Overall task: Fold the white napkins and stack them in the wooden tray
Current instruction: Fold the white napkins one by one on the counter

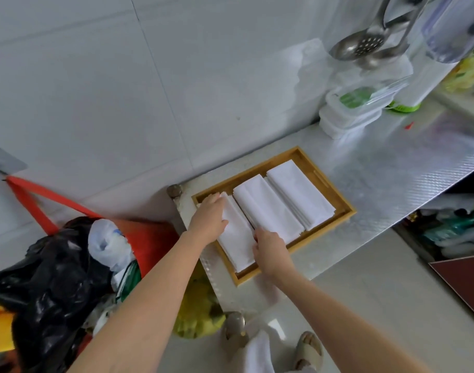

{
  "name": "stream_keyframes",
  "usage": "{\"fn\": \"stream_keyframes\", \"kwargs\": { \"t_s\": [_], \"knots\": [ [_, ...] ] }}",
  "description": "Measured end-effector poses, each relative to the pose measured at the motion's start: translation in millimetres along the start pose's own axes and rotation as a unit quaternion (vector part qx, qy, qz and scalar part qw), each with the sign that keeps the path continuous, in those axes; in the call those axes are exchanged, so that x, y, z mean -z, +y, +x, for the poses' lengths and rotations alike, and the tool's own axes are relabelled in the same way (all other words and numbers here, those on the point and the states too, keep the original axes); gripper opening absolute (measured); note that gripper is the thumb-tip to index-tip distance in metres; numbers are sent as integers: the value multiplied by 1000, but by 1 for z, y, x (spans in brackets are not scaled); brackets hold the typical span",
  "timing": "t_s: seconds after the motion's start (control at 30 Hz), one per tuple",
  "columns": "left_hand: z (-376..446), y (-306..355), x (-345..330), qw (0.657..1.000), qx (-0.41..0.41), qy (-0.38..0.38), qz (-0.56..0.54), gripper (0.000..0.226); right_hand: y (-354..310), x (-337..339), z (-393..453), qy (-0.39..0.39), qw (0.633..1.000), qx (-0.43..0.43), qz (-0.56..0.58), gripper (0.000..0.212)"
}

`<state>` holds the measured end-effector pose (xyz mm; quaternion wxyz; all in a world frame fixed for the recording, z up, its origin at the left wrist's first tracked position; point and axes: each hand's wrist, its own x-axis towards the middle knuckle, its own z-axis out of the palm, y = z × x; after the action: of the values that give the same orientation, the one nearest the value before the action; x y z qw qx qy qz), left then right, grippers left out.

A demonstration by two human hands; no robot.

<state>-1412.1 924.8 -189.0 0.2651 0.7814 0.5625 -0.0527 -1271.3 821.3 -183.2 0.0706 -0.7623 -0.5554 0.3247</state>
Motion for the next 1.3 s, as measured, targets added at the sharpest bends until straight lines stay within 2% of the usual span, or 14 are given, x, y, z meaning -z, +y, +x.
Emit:
{"fn": "stream_keyframes", "kwargs": {
  "t_s": [0.07, 0.13, 0.2, 0.23, 0.4, 0.5, 0.67, 0.8, 0.93, 1.17, 1.3],
  "knots": [
    [-2, 5, 5, 999, 2, 16, 32, 61, 1, 7, -2, 12, 999, 29, -35, 17],
    [-5, 22, 18, 996, -14, 81, 39, 50, 8, 26, -5, 45, 996, 51, -64, 12],
    [-7, 53, 32, 990, -46, 132, 14, 39, 26, 51, -8, 87, 993, 52, -64, 12],
    [-9, 73, 37, 989, -71, 130, 11, 35, 40, 66, -10, 104, 992, 42, -53, 14],
    [-9, 220, 21, 969, -208, 15, 135, 26, 167, 147, -35, 160, 983, -75, -51, 15],
    [-8, 333, -23, 938, -274, -26, 210, 22, 271, 193, -79, 202, 968, -140, -53, 16],
    [-31, 534, -112, 890, -364, -73, 266, 23, 452, 269, -184, 244, 931, -261, -69, 12],
    [-63, 687, -180, 832, -463, -82, 295, 29, 575, 315, -285, 298, 881, -363, -52, 14],
    [-98, 816, -245, 775, -555, -92, 287, 41, 673, 332, -376, 336, 827, -450, -29, 13],
    [-146, 999, -360, 651, -691, -138, 283, 44, 810, 339, -501, 353, 715, -602, 35, 13],
    [-167, 1093, -404, 592, -731, -173, 292, 39, 866, 355, -547, 353, 643, -674, 90, 11]
  ]
}}
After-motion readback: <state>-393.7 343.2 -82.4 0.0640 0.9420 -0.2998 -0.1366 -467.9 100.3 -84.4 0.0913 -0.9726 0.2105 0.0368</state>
